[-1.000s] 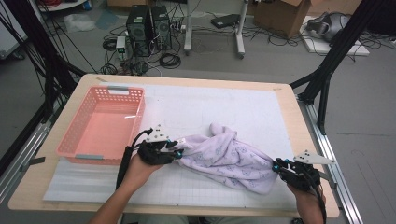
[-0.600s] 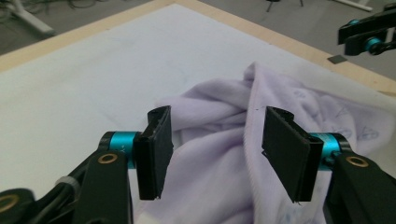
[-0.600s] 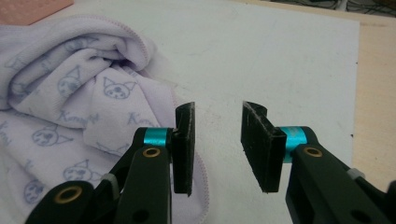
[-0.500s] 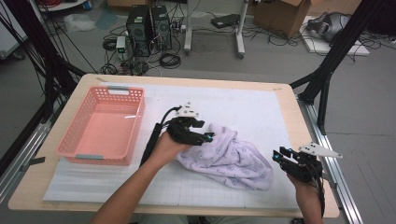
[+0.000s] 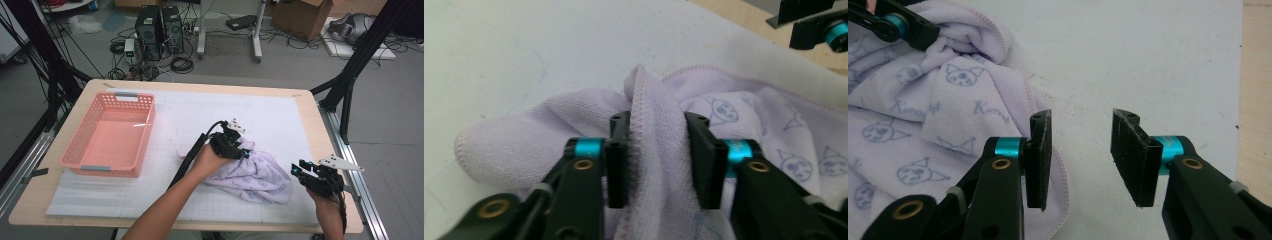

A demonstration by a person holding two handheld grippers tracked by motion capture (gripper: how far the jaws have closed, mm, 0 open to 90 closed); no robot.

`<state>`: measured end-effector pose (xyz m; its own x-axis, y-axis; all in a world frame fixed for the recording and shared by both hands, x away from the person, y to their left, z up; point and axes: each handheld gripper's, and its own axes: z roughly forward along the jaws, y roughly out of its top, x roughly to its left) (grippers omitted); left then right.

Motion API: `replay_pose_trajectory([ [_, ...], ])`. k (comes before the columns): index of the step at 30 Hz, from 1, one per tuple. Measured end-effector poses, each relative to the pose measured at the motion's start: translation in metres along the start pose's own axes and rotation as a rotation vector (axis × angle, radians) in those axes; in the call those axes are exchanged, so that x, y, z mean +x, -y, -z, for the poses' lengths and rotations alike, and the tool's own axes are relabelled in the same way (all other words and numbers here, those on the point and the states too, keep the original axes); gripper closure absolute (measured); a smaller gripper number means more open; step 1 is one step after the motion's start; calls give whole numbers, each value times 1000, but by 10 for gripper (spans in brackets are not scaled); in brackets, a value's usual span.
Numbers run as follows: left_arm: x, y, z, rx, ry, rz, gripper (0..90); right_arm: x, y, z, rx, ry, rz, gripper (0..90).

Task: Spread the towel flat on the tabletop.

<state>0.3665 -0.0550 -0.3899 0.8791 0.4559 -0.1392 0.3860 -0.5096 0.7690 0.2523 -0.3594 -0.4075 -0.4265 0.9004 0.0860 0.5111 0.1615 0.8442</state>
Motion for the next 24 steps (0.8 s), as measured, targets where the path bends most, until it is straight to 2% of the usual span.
replay_pose_trajectory([
  [2, 1, 2, 4, -21, -2, 0, 751, 0, 0, 0, 1, 1, 1, 597],
  [6, 7, 7, 17, -92, -7, 24, 771, 0, -1, -1, 2, 2, 4, 589],
  [9, 11, 12, 32, -163, -14, 27, 770, 0, -3, -3, -3, -1, 1, 576],
  [12, 16, 18, 49, -210, -30, 41, 768, 0, -6, -5, -2, -4, -3, 575],
  [15, 23, 27, 64, -253, -44, 74, 774, 1, -10, -8, -11, -8, -6, 568],
  [21, 37, 48, 88, -269, -89, 120, 778, 6, -20, -20, -18, -25, 4, 554],
  [24, 42, 60, 96, -268, -92, 135, 779, 10, -28, -32, -5, -38, 8, 543],
])
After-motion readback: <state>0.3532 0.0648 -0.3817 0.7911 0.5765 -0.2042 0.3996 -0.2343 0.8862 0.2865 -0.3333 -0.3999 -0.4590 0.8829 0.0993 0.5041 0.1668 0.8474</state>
